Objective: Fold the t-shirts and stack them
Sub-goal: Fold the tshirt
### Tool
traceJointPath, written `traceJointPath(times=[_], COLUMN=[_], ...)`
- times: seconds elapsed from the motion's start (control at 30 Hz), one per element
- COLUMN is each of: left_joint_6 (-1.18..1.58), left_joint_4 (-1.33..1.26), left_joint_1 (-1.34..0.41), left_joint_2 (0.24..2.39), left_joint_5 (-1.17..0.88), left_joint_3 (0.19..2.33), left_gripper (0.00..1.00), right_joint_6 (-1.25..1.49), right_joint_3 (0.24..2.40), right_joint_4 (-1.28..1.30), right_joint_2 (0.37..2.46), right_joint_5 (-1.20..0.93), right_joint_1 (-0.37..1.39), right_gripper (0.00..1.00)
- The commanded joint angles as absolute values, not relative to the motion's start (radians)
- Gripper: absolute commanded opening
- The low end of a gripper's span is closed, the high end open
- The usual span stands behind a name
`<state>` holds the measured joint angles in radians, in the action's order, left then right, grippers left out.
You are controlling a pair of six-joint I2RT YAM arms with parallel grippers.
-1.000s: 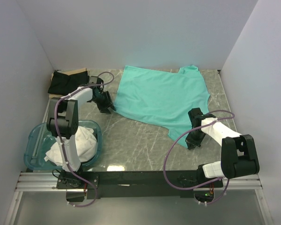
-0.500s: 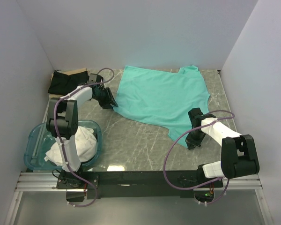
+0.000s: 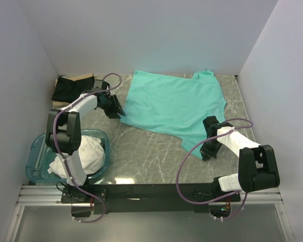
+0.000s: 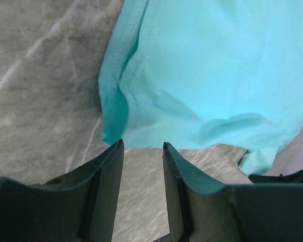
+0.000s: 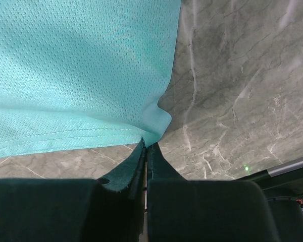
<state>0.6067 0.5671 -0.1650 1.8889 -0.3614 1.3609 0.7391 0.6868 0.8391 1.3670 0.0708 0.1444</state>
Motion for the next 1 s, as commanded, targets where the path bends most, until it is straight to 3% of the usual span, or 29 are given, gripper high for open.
traceJointPath(times=[0.0, 0.27, 0.63, 0.97], left_joint_6=[0.595, 0.594, 0.595, 0.538], left_joint_4=[0.566, 0.589, 0.607, 0.646], left_joint_1=[-0.167, -0.172, -0.169, -0.172], left_joint_2=[1.899, 1.928, 1.810, 1.864], left_joint_5=[-0.423, -0.373, -0.212, -0.225], left_joint_3=[1.367, 1.379, 1.324, 1.319], left_gripper=[0.43, 0.43, 0.44, 0.42], right_joint_6=[0.732, 0.736, 0.747, 0.745], right_joint_3=[0.707, 0.703, 0.692, 0.686], right_joint_4=[0.851, 0.856, 0.845, 0.844], right_joint_2=[1.354, 1.336, 1.330, 1.328], right_joint_5=[0.090, 0.092, 0.077, 0.078], right_joint_1=[0.144, 0.144, 0.144, 0.144], right_gripper=[0.00, 0.00, 0.00, 0.00])
